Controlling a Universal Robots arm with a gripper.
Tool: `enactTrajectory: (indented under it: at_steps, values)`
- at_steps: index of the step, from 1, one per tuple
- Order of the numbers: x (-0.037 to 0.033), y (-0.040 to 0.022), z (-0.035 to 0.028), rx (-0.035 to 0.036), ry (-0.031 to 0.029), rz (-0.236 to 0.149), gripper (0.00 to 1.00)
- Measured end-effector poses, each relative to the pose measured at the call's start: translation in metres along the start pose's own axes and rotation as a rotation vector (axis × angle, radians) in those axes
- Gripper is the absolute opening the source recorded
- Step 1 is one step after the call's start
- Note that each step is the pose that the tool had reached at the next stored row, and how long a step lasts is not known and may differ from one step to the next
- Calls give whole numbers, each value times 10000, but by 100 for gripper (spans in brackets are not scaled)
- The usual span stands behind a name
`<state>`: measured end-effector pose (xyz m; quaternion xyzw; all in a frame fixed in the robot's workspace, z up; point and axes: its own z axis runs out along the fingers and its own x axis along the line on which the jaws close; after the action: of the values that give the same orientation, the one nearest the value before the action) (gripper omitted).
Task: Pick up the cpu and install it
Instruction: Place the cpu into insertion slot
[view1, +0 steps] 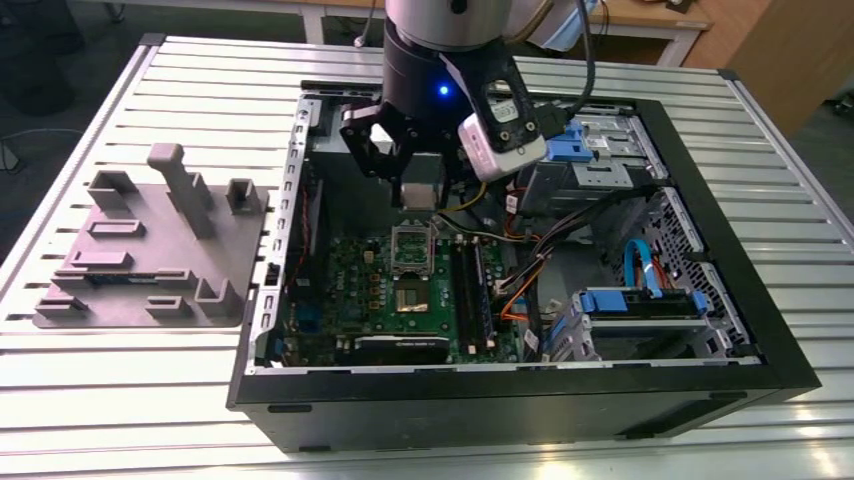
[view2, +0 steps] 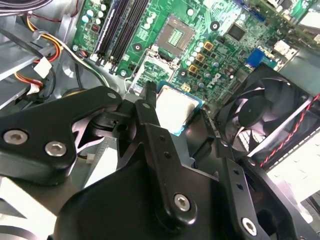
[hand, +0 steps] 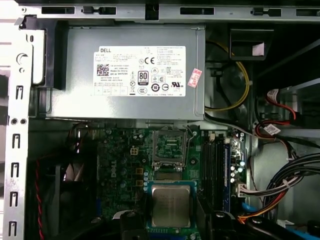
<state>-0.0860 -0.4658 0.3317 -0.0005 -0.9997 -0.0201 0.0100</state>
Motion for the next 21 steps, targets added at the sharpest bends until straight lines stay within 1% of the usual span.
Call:
enactTrajectory:
  at_steps: [4,19,21]
  values:
    - [0,-11,2,0,0,0,47]
    - [0,-13,20,0,0,1,47]
    - [-1,-23,24,-2,0,-1,47]
